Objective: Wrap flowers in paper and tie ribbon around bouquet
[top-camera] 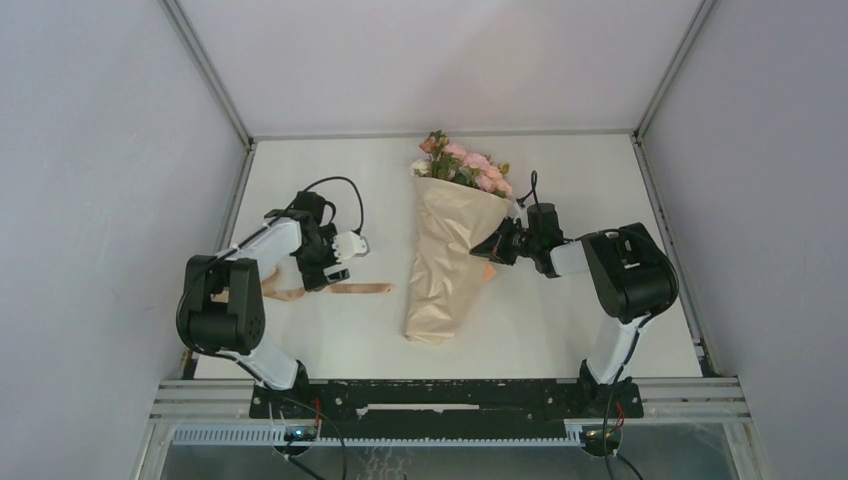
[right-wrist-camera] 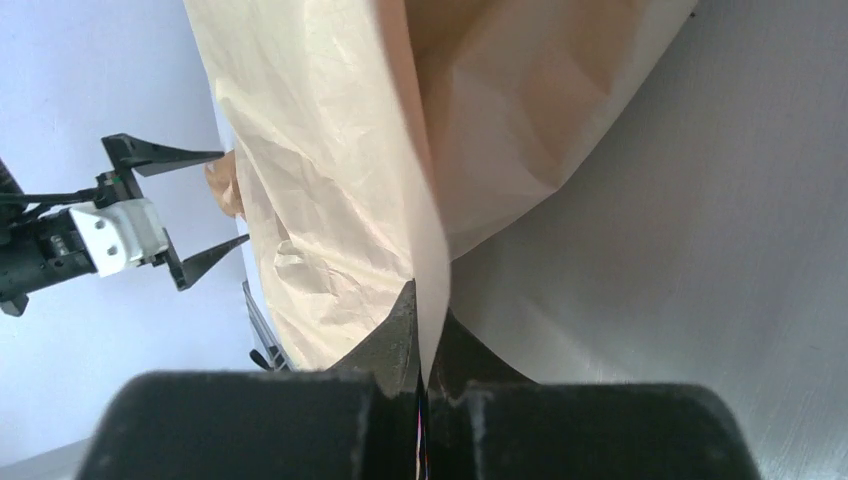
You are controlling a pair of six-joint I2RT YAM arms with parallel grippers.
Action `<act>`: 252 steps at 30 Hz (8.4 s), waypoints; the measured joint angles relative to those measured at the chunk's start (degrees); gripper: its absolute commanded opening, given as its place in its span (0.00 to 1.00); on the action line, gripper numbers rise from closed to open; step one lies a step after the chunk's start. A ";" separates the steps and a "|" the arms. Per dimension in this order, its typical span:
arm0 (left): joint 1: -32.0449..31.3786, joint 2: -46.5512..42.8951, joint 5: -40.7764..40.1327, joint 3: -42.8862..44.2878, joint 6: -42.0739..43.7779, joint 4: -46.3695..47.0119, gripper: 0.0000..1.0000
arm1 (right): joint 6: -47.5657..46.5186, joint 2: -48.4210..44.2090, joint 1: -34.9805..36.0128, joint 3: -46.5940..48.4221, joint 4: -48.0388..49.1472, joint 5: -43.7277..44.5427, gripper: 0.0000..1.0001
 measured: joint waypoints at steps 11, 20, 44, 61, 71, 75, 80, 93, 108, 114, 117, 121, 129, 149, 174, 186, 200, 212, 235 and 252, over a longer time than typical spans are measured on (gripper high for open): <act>0.26 5.51 -3.63 -0.17 2.64 0.11 0.28 | -1.86 -1.44 -0.02 0.13 -4.55 0.59 0.00; -2.34 4.66 -0.96 -0.35 -1.03 -0.81 0.00 | -2.36 -2.56 -0.35 2.29 -9.05 0.68 0.00; -71.17 3.17 14.12 21.24 -12.90 -9.35 0.00 | -0.31 -3.13 1.16 19.56 -23.78 1.25 0.00; -64.83 9.92 -28.70 23.41 -0.85 37.44 0.53 | -11.65 -2.71 1.22 29.53 -34.84 -6.80 0.00; -68.28 10.01 -14.14 31.39 -16.70 6.29 1.00 | -15.85 0.83 0.92 29.59 -38.16 -8.26 0.00; -68.54 5.66 -6.36 33.03 -23.45 -6.84 1.00 | -16.70 1.42 1.03 29.59 -38.60 -8.20 0.00; -56.24 -5.66 2.16 32.81 -31.15 -17.84 1.00 | -18.43 1.46 1.84 29.57 -39.85 -7.67 0.00; 20.35 -25.29 6.69 -1.03 -31.47 -9.09 0.92 | -21.33 1.46 3.21 27.63 -41.33 -5.70 0.00; 35.47 -13.44 -5.92 -17.18 19.74 0.59 0.93 | -22.29 1.53 3.56 27.63 -42.07 -4.50 0.00; 31.12 -10.75 -12.00 -18.21 22.14 3.56 0.72 | -22.49 2.23 3.65 27.63 -42.18 -4.46 0.00; 28.81 -9.46 -14.38 -18.29 22.67 3.89 0.68 | -22.86 2.29 3.65 27.63 -42.42 -4.24 0.00; 26.08 -8.90 -17.75 -19.28 23.78 4.94 0.68 | -23.28 2.29 3.67 27.63 -42.69 -4.02 0.00; 24.72 -11.87 -20.35 -23.26 27.41 9.46 0.07 | -23.30 2.29 3.58 27.63 -42.86 -3.87 0.00; 14.62 -25.53 5.11 -8.02 2.05 4.76 0.00 | -23.34 2.45 3.96 24.11 -41.00 -3.96 0.00; 20.63 -6.51 -1.68 -7.02 18.03 -4.13 0.90 | -23.96 3.06 4.83 22.49 -39.23 -5.49 0.00; 24.50 1.40 -10.01 -6.62 20.26 -0.11 0.44 | -24.79 3.06 3.13 22.49 -40.46 -5.62 0.00; 24.96 -0.44 -4.61 -6.75 16.26 5.01 0.00 | -24.79 3.06 2.56 22.49 -40.72 -5.62 0.00; 3.56 -26.32 14.88 -0.17 -4.22 -1.11 0.00 | -24.76 3.06 2.67 22.49 -40.65 -5.64 0.00; -30.12 17.49 23.52 21.97 -48.48 15.72 0.00 | -22.08 3.52 3.02 22.49 -39.23 -4.59 0.28; -31.58 28.35 23.47 28.22 -54.36 16.65 0.00 | -20.94 -12.85 1.57 20.24 -45.92 12.85 0.60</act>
